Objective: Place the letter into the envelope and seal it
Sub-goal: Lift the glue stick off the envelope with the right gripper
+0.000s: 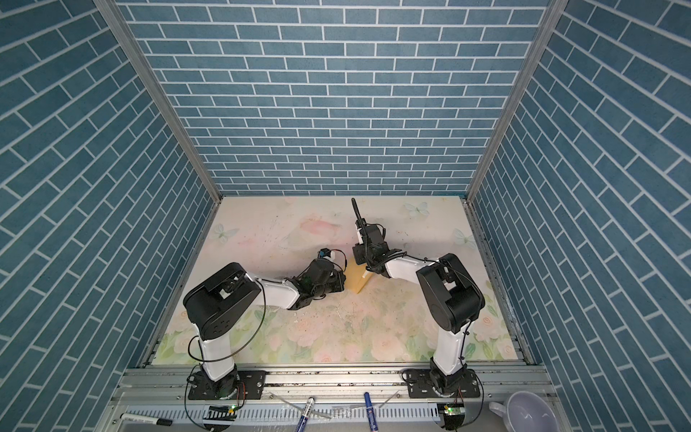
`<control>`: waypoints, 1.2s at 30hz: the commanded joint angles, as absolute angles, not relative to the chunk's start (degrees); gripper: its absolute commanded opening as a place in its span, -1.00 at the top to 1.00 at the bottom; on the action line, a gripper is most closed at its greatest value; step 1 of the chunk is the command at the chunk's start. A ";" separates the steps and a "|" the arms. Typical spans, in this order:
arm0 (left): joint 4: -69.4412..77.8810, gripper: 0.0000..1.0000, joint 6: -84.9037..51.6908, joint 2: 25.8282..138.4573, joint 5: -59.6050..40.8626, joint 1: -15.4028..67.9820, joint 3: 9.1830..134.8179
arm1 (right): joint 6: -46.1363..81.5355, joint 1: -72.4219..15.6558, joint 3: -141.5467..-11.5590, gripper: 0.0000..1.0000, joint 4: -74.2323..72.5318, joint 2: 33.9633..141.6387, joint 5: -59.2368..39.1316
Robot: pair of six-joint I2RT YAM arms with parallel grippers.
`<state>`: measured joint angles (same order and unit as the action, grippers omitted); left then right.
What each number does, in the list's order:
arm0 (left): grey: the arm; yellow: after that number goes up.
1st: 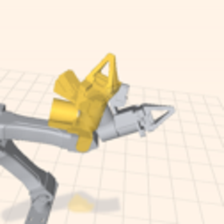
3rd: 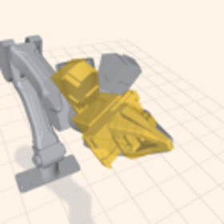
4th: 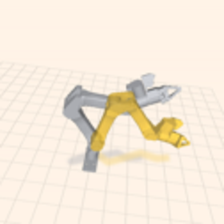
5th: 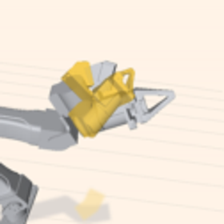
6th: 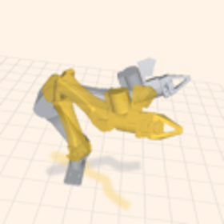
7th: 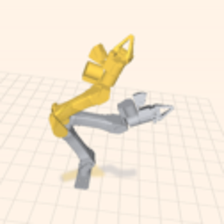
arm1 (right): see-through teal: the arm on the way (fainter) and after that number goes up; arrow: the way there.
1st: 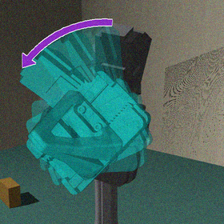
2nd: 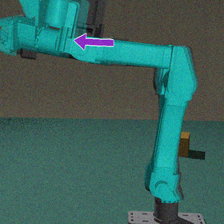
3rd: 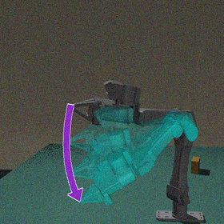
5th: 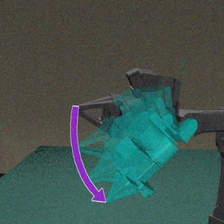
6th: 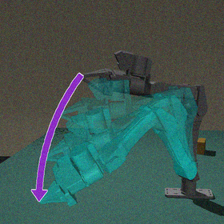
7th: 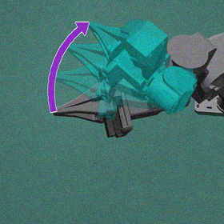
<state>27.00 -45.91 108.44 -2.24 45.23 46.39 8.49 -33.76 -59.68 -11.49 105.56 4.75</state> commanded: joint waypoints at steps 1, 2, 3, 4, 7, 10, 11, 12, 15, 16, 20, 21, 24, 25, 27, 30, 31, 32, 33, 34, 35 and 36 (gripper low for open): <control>14.34 1.00 -46.02 112.15 -2.71 45.09 43.95 | 2.97 -30.82 -61.00 1.00 -8.81 108.82 11.75; 14.33 1.00 -46.03 112.15 -2.67 45.07 43.97 | 2.99 -30.55 -61.15 1.00 -8.79 109.02 11.95; 14.32 1.00 -45.97 112.06 -2.62 45.07 43.90 | 3.08 -30.33 -61.26 1.00 -8.79 109.23 12.16; 14.24 1.00 -45.97 112.02 -2.67 45.09 43.86 | 3.16 -30.16 -61.41 1.00 -8.70 109.46 12.39; 14.05 1.00 -45.95 111.75 -2.59 45.09 43.84 | 3.83 -29.47 -61.60 1.00 -8.55 109.85 12.59; 13.98 1.00 -45.95 111.54 -2.41 45.09 43.68 | 4.81 -28.98 -62.14 1.00 -7.84 110.18 12.15; 14.06 1.00 -45.89 111.53 -2.37 45.09 43.68 | 5.07 -29.00 -62.23 1.00 -7.87 110.06 11.73; 14.08 1.00 -46.01 111.58 -2.46 45.08 43.64 | 5.47 -29.00 -62.23 1.00 -7.93 109.96 11.05; 14.40 1.00 -46.22 111.71 -2.63 45.09 43.62 | 7.71 -28.96 -62.49 1.00 -8.06 108.96 8.37; 14.37 1.00 -46.17 111.71 -2.64 45.09 43.60 | 9.27 -28.84 -62.34 1.00 -8.33 107.65 6.43; 14.32 1.00 -46.15 111.47 -2.55 45.09 43.47 | 14.09 -27.94 -60.88 1.00 -10.93 101.26 0.17; 14.20 1.00 -46.09 111.53 -2.55 45.09 43.44 | 15.12 -27.66 -60.59 1.00 -11.41 99.79 -1.38; 14.41 1.00 -46.12 111.60 -2.55 45.09 43.34 | 18.36 -26.16 -59.42 1.00 -12.97 95.64 -4.64; 14.58 1.00 -46.18 111.66 -2.61 45.09 43.40 | 19.31 -25.66 -58.86 1.00 -13.75 94.40 -5.71; 14.76 1.00 -46.15 111.71 -2.72 45.11 43.25 | 21.19 -24.75 -57.81 1.00 -15.09 92.72 -8.19; 15.02 1.00 -46.29 111.71 -3.03 45.10 43.24 | 22.82 -23.62 -56.46 1.00 -16.69 90.65 -10.60; 15.23 1.00 -46.31 111.50 -3.20 45.13 43.34 | 22.87 -23.57 -55.97 1.00 -17.21 90.06 -11.47; 15.48 1.00 -46.24 111.09 -3.40 45.17 43.48 | 22.94 -23.43 -55.48 1.00 -17.79 89.49 -12.30; 15.90 1.00 -46.13 110.59 -3.59 45.15 43.63 | 23.02 -23.49 -54.97 1.00 -18.34 89.02 -13.07; 16.32 1.00 -45.87 109.67 -3.84 45.18 43.81 | 23.18 -23.47 -54.28 1.00 -19.34 88.23 -13.97; 16.31 1.00 -45.63 108.64 -3.87 45.18 44.22 | 23.37 -23.47 -53.50 1.00 -20.48 87.52 -14.68; 16.24 1.00 -45.28 107.53 -4.01 45.18 44.74 | 23.46 -23.47 -52.71 1.00 -21.51 86.78 -15.12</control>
